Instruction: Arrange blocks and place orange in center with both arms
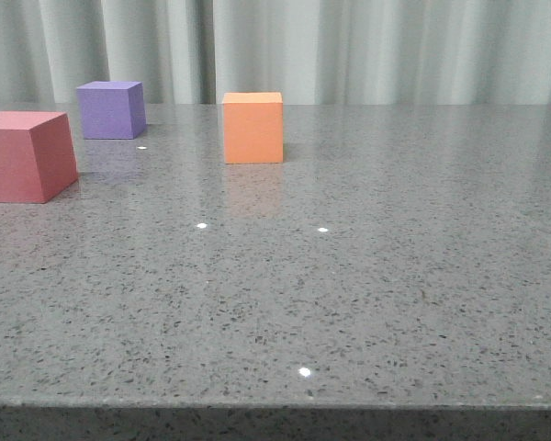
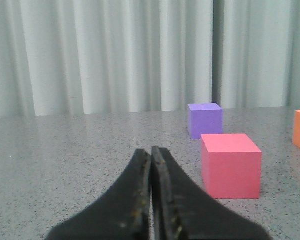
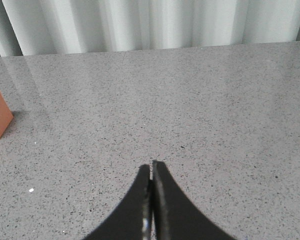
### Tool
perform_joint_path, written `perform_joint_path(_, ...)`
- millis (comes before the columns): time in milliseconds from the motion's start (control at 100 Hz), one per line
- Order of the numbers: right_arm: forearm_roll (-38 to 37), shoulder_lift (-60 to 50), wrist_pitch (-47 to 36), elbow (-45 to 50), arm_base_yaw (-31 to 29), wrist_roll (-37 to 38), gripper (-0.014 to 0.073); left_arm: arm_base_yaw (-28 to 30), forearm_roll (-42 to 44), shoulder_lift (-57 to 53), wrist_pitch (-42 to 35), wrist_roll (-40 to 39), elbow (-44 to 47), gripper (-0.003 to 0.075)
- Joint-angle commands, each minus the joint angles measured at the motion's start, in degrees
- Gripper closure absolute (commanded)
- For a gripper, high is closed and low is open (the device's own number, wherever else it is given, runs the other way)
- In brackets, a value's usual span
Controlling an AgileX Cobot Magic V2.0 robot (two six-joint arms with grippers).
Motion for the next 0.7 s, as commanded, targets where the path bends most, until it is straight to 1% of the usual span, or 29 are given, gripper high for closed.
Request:
perform_joint_path(0,-0.3,0.1,-4.8,-1.6,-0.3,-0.1,0.0660,0.0,0.0,-1.8,-5.7,0.0,2.4,0.0739)
perform_joint_path(140,-0.3,0.1,-4.8,-1.6,-0.3,-0.1,0.0660,0.0,0.0,-1.8,-8.1,0.0,2.1,0.0739)
perform_joint_path(270,-0.3,0.1,-4.8,-1.6,-0.3,-0.1,0.0660,0.0,-3.0,-1.5,-5.9,0.0,-0.7,0.0739)
perform_joint_path(380,-0.3,0.1,-4.8,-1.6,-0.3,-0.1,0.0660,0.0,-6.0,0.6,1.3,0.0,-5.8,0.0739)
perform_joint_path(480,-0.3,0.1,-4.8,-1.6,-0.3,-0.1,0.0660,0.0,-6.3,5.0,6.7,0.0,-12.2,0.0739)
perform_joint_path(600,-0.3,0.1,-4.8,-1.6,-0.3,-0.1,0.0660,0.0,-6.3,13.9,14.0,0.0,-21.3,0.0739)
perform_joint_path(690,-0.3,0.1,-4.8,-1.6,-0.3,-0.1,0.0660,0.0,-6.0,21.2,22.7,0.0,-29.5,0.0739)
